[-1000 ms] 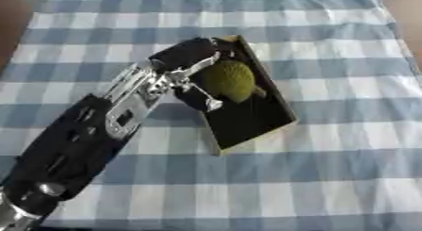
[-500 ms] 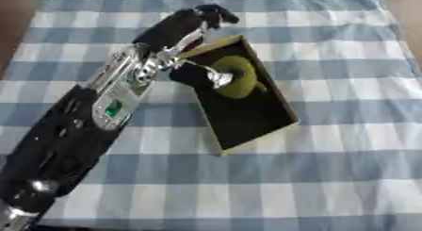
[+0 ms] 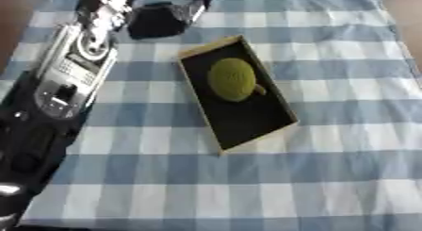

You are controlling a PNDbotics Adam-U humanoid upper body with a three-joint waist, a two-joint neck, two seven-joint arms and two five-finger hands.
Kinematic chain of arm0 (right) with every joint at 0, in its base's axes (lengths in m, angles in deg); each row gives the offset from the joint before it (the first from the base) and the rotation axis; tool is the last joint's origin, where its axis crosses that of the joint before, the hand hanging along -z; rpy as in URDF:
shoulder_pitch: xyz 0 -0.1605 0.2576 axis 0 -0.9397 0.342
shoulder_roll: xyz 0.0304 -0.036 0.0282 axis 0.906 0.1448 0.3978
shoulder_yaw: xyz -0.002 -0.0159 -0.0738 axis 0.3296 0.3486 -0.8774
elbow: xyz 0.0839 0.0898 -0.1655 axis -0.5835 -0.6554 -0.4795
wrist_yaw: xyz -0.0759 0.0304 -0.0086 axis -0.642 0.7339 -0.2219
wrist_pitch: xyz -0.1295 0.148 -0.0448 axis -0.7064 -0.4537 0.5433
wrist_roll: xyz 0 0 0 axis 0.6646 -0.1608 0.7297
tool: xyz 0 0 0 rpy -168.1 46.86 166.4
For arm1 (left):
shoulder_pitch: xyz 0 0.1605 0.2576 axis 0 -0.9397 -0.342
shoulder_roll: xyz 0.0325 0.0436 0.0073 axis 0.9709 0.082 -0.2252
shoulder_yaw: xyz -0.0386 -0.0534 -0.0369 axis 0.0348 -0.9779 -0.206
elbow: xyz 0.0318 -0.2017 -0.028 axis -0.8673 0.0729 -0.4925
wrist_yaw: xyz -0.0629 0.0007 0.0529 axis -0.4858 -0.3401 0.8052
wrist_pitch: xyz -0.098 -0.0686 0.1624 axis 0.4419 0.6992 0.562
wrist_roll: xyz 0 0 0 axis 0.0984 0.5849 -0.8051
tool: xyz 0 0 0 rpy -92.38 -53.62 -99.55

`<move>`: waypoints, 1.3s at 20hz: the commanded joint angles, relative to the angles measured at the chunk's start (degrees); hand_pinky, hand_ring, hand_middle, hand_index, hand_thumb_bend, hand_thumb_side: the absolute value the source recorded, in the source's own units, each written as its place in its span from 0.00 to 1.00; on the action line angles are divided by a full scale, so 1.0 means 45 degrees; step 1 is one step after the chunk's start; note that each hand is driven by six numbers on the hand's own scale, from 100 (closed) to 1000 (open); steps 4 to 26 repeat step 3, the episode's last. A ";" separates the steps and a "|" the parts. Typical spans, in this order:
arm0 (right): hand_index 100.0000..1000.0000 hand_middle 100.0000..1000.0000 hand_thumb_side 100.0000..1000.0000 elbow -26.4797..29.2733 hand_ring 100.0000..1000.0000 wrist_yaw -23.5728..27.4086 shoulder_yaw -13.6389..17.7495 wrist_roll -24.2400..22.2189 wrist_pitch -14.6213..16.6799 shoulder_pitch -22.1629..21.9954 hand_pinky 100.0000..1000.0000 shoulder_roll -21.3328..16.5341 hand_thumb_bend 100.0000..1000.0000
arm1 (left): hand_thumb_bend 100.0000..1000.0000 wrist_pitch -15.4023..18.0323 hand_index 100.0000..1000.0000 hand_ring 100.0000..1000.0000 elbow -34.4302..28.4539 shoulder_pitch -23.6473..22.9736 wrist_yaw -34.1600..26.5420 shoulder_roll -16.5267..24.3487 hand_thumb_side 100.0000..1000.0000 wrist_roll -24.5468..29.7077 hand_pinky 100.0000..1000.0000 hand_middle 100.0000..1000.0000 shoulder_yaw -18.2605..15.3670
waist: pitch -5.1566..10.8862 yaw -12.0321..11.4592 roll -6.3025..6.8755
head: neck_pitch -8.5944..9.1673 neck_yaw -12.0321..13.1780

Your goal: Pick up objects on the table and place them in the box.

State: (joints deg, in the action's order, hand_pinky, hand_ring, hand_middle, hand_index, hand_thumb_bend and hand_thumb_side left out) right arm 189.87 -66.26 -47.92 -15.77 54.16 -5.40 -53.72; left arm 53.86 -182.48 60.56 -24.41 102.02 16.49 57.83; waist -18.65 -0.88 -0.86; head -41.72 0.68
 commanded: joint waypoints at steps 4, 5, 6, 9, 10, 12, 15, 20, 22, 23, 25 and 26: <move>0.66 0.61 0.55 0.0199 0.63 -0.0103 0.0194 0.0113 0.0022 0.0089 0.78 -0.0439 0.00 | 0.26 -0.0607 0.78 0.68 -0.1853 -0.0580 -0.1040 0.1173 0.45 -0.1059 0.62 0.70 -0.1773 | 0.0294 -0.0063 -0.0043 | 0.0093 -0.0155; 0.66 0.61 0.55 0.0199 0.63 -0.0103 0.0194 0.0113 0.0022 0.0089 0.78 -0.0439 0.00 | 0.26 -0.0607 0.78 0.68 -0.1853 -0.0580 -0.1040 0.1173 0.45 -0.1059 0.62 0.70 -0.1773 | 0.0294 -0.0063 -0.0043 | 0.0093 -0.0155; 0.66 0.61 0.55 0.0199 0.63 -0.0103 0.0194 0.0113 0.0022 0.0089 0.78 -0.0439 0.00 | 0.26 -0.0607 0.78 0.68 -0.1853 -0.0580 -0.1040 0.1173 0.45 -0.1059 0.62 0.70 -0.1773 | 0.0294 -0.0063 -0.0043 | 0.0093 -0.0155; 0.66 0.61 0.55 0.0199 0.63 -0.0103 0.0194 0.0113 0.0022 0.0089 0.78 -0.0439 0.00 | 0.26 -0.0607 0.78 0.68 -0.1853 -0.0580 -0.1040 0.1173 0.45 -0.1059 0.62 0.70 -0.1773 | 0.0294 -0.0063 -0.0043 | 0.0093 -0.0155; 0.66 0.61 0.55 0.0199 0.63 -0.0103 0.0194 0.0113 0.0022 0.0089 0.78 -0.0439 0.00 | 0.26 -0.0607 0.78 0.68 -0.1853 -0.0580 -0.1040 0.1173 0.45 -0.1059 0.62 0.70 -0.1773 | 0.0294 -0.0063 -0.0043 | 0.0093 -0.0155; 0.66 0.61 0.55 0.0199 0.63 -0.0103 0.0194 0.0113 0.0022 0.0089 0.78 -0.0439 0.00 | 0.26 -0.0607 0.78 0.68 -0.1853 -0.0580 -0.1040 0.1173 0.45 -0.1059 0.62 0.70 -0.1773 | 0.0294 -0.0063 -0.0043 | 0.0093 -0.0155; 0.66 0.61 0.55 0.0199 0.63 -0.0103 0.0194 0.0113 0.0022 0.0089 0.78 -0.0439 0.00 | 0.26 -0.0607 0.78 0.68 -0.1853 -0.0580 -0.1040 0.1173 0.45 -0.1059 0.62 0.70 -0.1773 | 0.0294 -0.0063 -0.0043 | 0.0093 -0.0155; 0.66 0.61 0.55 0.0199 0.63 -0.0103 0.0194 0.0113 0.0022 0.0089 0.78 -0.0439 0.00 | 0.26 -0.0607 0.78 0.68 -0.1853 -0.0580 -0.1040 0.1173 0.45 -0.1059 0.62 0.70 -0.1773 | 0.0294 -0.0063 -0.0043 | 0.0093 -0.0155; 0.66 0.61 0.55 0.0199 0.63 -0.0103 0.0194 0.0113 0.0022 0.0089 0.78 -0.0439 0.00 | 0.26 -0.0607 0.78 0.68 -0.1853 -0.0580 -0.1040 0.1173 0.45 -0.1059 0.62 0.70 -0.1773 | 0.0294 -0.0063 -0.0043 | 0.0093 -0.0155; 0.66 0.61 0.55 0.0199 0.63 -0.0103 0.0194 0.0113 0.0022 0.0089 0.78 -0.0439 0.00 | 0.26 -0.0607 0.78 0.68 -0.1853 -0.0580 -0.1040 0.1173 0.45 -0.1059 0.62 0.70 -0.1773 | 0.0294 -0.0063 -0.0043 | 0.0093 -0.0155; 0.66 0.61 0.55 0.0199 0.63 -0.0103 0.0194 0.0113 0.0022 0.0089 0.78 -0.0439 0.00 | 0.26 -0.0607 0.78 0.68 -0.1853 -0.0580 -0.1040 0.1173 0.45 -0.1059 0.62 0.70 -0.1773 | 0.0294 -0.0063 -0.0043 | 0.0093 -0.0155; 0.66 0.61 0.55 0.0199 0.63 -0.0103 0.0194 0.0113 0.0022 0.0089 0.78 -0.0439 0.00 | 0.26 -0.0607 0.78 0.68 -0.1853 -0.0580 -0.1040 0.1173 0.45 -0.1059 0.62 0.70 -0.1773 | 0.0294 -0.0063 -0.0043 | 0.0093 -0.0155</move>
